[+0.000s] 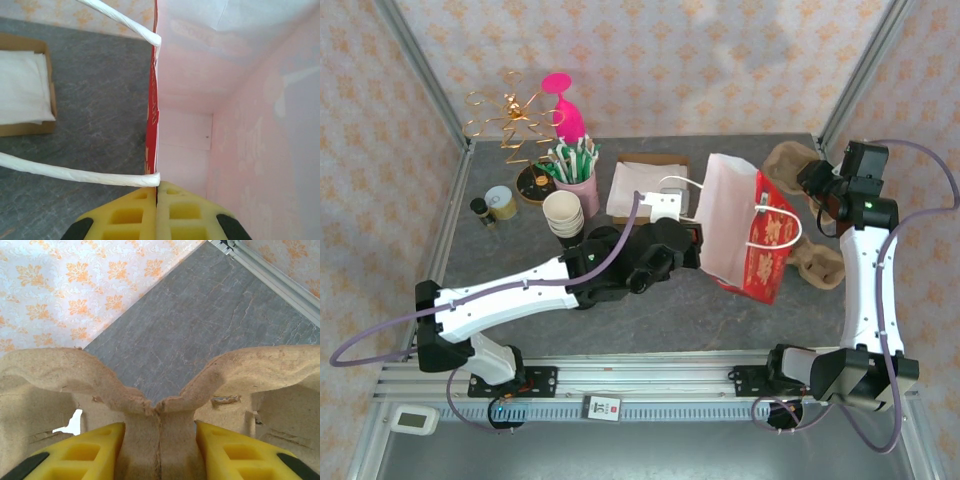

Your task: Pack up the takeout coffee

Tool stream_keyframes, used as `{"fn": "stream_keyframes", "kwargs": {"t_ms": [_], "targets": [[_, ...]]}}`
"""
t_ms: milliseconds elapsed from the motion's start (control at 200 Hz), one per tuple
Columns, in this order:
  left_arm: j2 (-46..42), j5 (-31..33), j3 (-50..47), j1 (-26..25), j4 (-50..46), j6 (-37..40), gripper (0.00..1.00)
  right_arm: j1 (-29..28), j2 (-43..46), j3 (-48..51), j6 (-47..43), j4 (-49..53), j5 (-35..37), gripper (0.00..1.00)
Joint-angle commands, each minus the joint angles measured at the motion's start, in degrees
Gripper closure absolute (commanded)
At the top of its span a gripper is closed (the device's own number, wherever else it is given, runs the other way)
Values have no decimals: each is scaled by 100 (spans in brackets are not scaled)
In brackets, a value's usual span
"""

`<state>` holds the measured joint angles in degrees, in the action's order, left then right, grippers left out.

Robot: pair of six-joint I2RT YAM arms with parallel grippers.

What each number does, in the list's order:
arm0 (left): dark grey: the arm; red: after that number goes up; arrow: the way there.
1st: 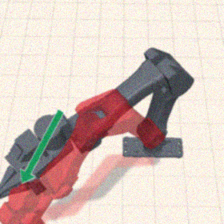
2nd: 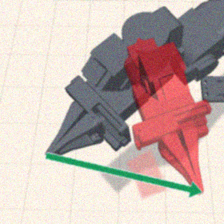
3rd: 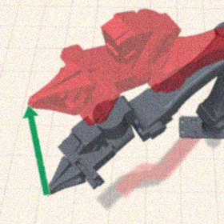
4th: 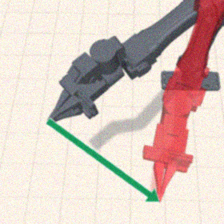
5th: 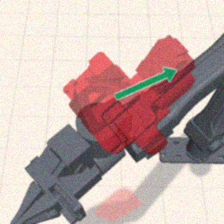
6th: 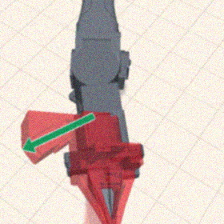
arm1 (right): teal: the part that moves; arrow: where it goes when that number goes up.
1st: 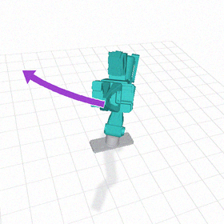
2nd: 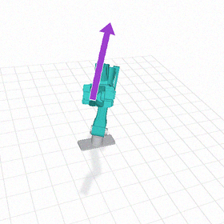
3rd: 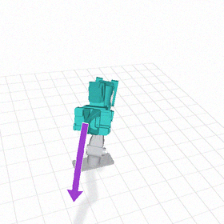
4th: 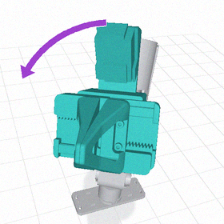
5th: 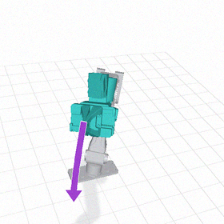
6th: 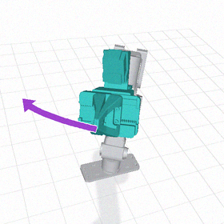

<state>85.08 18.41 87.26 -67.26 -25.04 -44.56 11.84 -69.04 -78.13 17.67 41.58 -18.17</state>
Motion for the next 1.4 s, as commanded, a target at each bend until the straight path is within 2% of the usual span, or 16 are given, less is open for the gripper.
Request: {"fn": "stream_keyframes", "kwargs": {"t_ms": [0,115,255,390,520,616,881,976,1016,1096,1141,1256,1301,1396], "targets": [[25,-534,-210,176,228,-252,100,43,92,-208,-168,267,-145,62],[33,-1144,-366,436,339,-99,100,43,59,-286,-248,366,-222,62],[26,-1491,-180,777,-317,300,100,7,22,-468,-411,639,-190,62],[-343,-2214,-686,1127,-346,508,100,-147,30,-592,-454,853,-270,62],[-683,-2536,-939,1457,-575,857,100,-552,24,-757,-390,1054,-164,63],[-803,-3211,-1052,1911,-583,1241,100,-965,-46,-945,-321,1225,-259,63],[-521,-4019,-623,2710,-1055,2353,100,-2035,-313,-1581,-179,1782,-88,63],[-260,-4117,-438,2872,-1197,2593,89,-2286,-330,-1686,-142,1890,-83,64],[-157,-4073,-291,2890,-1266,2613,74,-2357,-352,-1758,-151,1940,-64,64],[-51,-4024,47,2888,-1486,2581,68,-2457,-435,-2011,-212,2144,-53,64],[-122,-3816,129,2892,-1504,2436,53,-2522,-493,-2155,-265,2253,-25,64],[-444,-2795,177,2878,-1807,1744,38,-2589,-540,-2361,-326,2363,-43,64],[-614,-2489,84,2823,-1921,1394,29,-2615,-542,-2391,-347,2368,-71,64],[-1188,-2047,-555,2576,-1732,299,22,-2757,-561,-2356,-383,2311,-182,64]]}}
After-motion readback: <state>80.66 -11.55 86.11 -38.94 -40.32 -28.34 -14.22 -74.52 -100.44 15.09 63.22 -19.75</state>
